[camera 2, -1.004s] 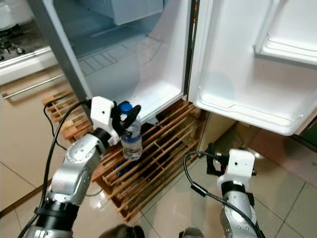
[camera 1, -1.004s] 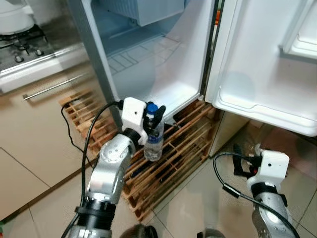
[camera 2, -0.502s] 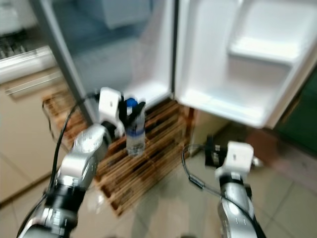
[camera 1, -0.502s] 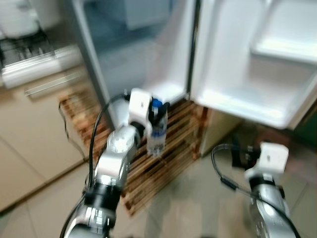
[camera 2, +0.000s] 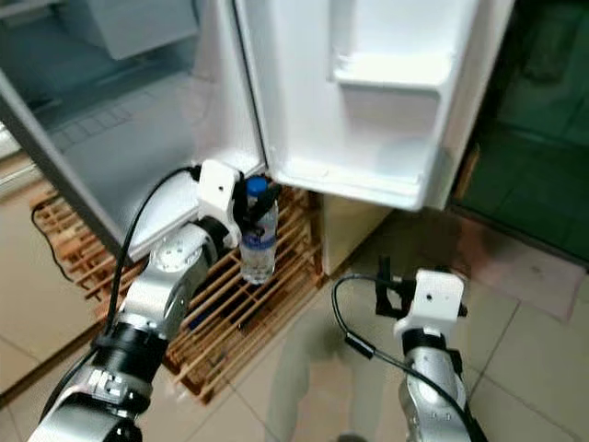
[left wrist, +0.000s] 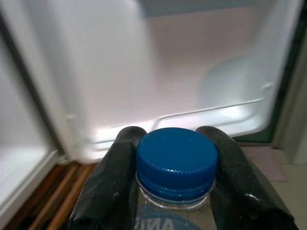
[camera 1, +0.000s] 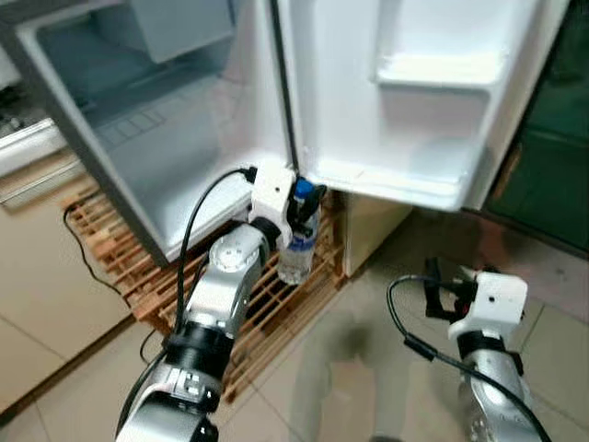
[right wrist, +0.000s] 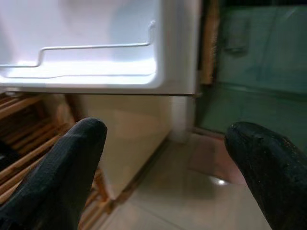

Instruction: Restocking fridge

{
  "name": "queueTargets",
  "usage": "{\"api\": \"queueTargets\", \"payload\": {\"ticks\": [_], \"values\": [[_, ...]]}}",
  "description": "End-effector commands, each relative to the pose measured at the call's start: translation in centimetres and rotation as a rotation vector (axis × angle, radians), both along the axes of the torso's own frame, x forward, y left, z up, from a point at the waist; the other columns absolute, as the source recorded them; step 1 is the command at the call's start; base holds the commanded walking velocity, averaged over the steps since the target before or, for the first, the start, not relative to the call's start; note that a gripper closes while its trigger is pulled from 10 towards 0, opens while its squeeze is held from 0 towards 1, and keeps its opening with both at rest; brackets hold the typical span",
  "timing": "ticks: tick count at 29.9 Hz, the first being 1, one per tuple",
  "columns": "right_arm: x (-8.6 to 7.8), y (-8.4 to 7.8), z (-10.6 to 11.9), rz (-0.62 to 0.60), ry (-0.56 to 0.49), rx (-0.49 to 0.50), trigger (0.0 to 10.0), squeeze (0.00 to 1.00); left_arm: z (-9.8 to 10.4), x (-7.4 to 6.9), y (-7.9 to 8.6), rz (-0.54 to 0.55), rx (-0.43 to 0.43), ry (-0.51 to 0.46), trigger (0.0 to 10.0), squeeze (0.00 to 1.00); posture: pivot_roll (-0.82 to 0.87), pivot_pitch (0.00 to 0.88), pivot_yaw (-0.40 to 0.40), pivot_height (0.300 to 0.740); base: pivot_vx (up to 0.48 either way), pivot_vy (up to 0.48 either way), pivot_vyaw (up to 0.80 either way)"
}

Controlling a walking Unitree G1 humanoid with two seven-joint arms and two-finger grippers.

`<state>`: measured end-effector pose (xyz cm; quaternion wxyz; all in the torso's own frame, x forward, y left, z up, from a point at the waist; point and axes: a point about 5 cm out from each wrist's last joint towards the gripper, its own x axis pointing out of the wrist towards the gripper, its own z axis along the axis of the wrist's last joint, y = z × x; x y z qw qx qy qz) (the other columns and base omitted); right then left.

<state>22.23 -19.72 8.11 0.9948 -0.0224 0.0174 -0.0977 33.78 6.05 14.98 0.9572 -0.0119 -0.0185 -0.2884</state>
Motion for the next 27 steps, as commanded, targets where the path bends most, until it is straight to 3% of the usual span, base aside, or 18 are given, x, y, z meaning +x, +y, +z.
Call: {"api": "queueTargets", "payload": {"ticks": [1,5,11,13,18,19,27], "values": [[0.2,0.7,0.4,0.019,-0.016,-0.006,10.0,0.00,1.0,0.4,1.1,0.033,-0.012,-0.047,10.0,0.00,-0.16,0.012,0.117,0.723,0.000,0.000,-0.59],[0.3,0.7,0.4,0.022,-0.016,-0.011,10.0,0.00,1.4,0.4,1.1,0.032,-0.040,-0.062,10.0,0.00,-0.16,0.011,0.115,0.723,0.000,0.000,-0.61],[0.5,0.8,0.6,0.033,-0.025,-0.034,10.0,0.00,1.0,0.4,1.0,0.036,-0.041,-0.055,10.0,0.00,-0.16,0.011,0.113,0.723,0.000,0.000,0.00],[0.4,0.9,0.7,0.034,-0.032,-0.033,10.0,0.00,1.1,0.4,0.8,0.018,-0.083,-0.055,10.0,0.00,-0.16,0.014,0.113,0.723,0.212,0.000,0.00],[0.3,0.9,0.7,0.041,-0.032,-0.034,10.0,0.00,2.7,0.5,0.6,0.032,-0.144,-0.112,10.0,0.00,-0.17,0.013,0.103,0.723,0.458,0.000,0.00],[0.2,0.9,0.6,0.045,-0.028,-0.036,10.0,0.00,3.8,0.5,0.4,0.024,-0.172,-0.155,10.0,0.00,-0.16,0.011,0.099,0.723,0.458,0.000,0.00],[0.4,0.6,0.4,0.054,-0.017,-0.042,10.0,0.00,6.2,0.6,-0.2,-0.012,-0.194,-0.234,10.0,0.00,-0.16,0.000,0.099,0.723,0.448,0.000,0.00]]}}
